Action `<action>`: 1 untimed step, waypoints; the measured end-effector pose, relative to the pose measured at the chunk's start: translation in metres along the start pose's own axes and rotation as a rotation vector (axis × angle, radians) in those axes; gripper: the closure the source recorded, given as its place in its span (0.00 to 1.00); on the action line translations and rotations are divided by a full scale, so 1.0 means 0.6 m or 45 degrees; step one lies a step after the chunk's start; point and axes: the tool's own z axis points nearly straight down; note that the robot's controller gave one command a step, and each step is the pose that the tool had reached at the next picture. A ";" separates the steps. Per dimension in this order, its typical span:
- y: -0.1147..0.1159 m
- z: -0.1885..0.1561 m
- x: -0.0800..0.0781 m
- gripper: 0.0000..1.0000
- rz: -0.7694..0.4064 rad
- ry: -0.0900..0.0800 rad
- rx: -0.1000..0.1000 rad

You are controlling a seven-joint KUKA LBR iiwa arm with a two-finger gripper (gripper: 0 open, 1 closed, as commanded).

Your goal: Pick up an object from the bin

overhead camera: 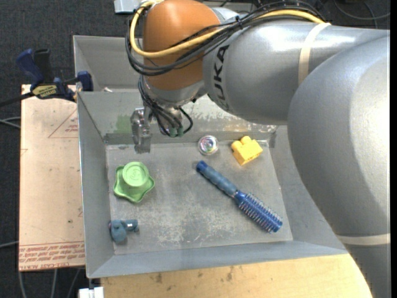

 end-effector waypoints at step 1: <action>0.000 0.009 0.004 0.00 -0.001 0.012 0.002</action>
Offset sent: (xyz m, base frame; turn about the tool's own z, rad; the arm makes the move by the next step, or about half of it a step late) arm 0.0000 0.0000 0.0000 0.0000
